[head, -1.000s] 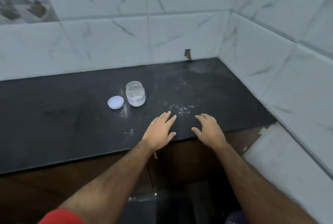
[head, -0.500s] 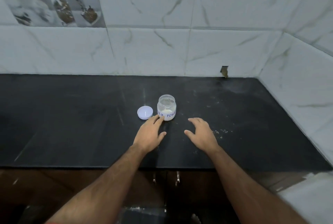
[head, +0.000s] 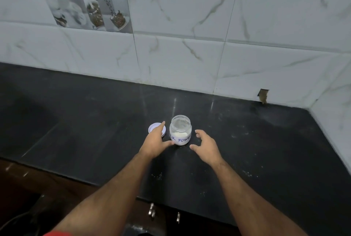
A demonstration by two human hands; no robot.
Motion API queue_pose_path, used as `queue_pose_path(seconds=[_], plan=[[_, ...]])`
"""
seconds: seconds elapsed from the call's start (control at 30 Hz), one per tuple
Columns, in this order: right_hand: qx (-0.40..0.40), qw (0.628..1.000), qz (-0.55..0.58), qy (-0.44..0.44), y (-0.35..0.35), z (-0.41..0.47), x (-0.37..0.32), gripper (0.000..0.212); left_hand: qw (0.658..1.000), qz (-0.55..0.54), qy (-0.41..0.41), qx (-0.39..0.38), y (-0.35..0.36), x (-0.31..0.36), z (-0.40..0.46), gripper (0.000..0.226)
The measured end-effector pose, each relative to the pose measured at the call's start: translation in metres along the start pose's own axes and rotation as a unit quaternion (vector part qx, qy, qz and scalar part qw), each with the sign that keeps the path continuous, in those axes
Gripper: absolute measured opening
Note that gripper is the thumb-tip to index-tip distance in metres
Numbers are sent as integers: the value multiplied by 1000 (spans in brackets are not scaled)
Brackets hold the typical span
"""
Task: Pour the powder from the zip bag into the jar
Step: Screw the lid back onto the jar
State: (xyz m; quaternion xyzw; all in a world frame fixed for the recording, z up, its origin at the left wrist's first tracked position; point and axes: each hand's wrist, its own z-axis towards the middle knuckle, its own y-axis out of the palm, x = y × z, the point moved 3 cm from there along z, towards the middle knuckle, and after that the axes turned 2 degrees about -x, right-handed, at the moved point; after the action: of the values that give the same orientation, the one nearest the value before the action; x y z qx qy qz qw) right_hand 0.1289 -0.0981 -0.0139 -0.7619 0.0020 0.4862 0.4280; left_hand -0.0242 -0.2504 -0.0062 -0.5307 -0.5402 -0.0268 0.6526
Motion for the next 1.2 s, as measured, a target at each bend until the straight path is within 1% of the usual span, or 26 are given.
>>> queue_pose_path(seconds=[0.1,0.2,0.33,0.53,0.6,0.67,0.77,0.83,0.9,0.97,1.07,1.2], plan=[[-20,1000,20,-1,3,14,2,72,999,-37,-12,-8,5,6,11,105],[-22,999,26,-7,7,25,3,71,997,-76,-12,-6,6,16,27,109],[-26,999,35,-5,11,34,6,68,997,-71,15,-26,9,31,45,118],[-12,998,69,-2,9,48,3,73,996,-58,45,-50,10,41,66,111],[-6,995,104,4,7,51,3,78,995,-71,55,-53,6,43,73,108],[-9,988,154,9,6,52,1,82,993,-81,64,-63,1,47,79,108],[-27,974,226,-10,7,52,-6,78,987,-116,78,-77,-9,56,89,108],[-36,951,307,-4,7,50,-11,77,983,-137,86,-87,-16,61,95,109],[-41,922,384,23,6,48,-14,76,977,-162,92,-100,-22,67,100,110],[-55,899,434,34,4,48,-16,79,970,-191,93,-118,-28,73,104,111],[-48,899,435,10,1,51,-27,84,962,-208,103,-143,-35,81,107,105],[8,903,430,-21,-4,57,-40,89,952,-240,110,-154,-45,83,112,100]])
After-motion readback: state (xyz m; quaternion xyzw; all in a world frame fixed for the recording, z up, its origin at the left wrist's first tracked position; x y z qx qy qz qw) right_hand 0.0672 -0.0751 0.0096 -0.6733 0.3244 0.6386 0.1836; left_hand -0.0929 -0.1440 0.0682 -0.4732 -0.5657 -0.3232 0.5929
